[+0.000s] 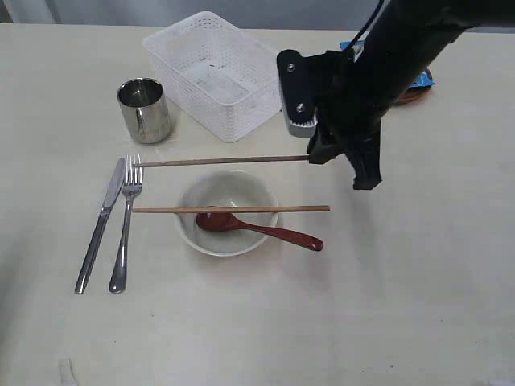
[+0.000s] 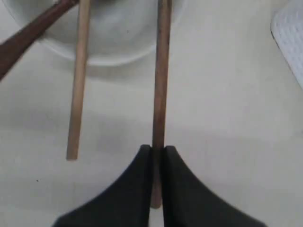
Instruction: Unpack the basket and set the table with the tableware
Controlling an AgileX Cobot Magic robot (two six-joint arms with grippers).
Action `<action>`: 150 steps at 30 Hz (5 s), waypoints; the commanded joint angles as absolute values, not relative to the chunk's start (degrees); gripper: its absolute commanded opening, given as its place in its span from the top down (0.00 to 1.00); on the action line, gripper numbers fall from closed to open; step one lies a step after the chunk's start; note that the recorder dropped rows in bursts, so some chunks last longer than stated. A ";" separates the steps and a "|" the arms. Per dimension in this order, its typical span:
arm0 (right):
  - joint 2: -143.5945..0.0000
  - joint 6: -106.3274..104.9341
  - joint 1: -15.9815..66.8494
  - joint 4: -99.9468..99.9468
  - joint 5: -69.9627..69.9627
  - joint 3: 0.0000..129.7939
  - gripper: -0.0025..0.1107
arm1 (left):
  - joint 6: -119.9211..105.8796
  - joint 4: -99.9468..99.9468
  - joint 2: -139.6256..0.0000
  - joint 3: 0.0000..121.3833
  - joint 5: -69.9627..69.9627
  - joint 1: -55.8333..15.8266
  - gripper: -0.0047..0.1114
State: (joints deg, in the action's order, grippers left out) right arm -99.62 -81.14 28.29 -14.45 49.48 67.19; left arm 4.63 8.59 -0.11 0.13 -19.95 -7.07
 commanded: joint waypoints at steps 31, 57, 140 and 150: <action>-99.07 -64.25 33.40 -4.85 41.43 61.23 0.98 | 4.76 8.70 0.00 0.00 -19.92 -7.36 0.96; -99.07 -68.66 33.40 -11.72 45.80 61.23 0.98 | 4.76 8.70 0.00 0.00 -19.92 -7.36 0.96; -98.24 -62.69 34.96 -8.51 47.36 61.23 0.98 | 4.76 8.35 0.00 0.00 -19.92 -7.36 0.96; -98.24 -62.88 35.80 -8.98 47.64 61.23 0.98 | 4.76 8.35 0.00 0.00 -19.92 -7.36 0.96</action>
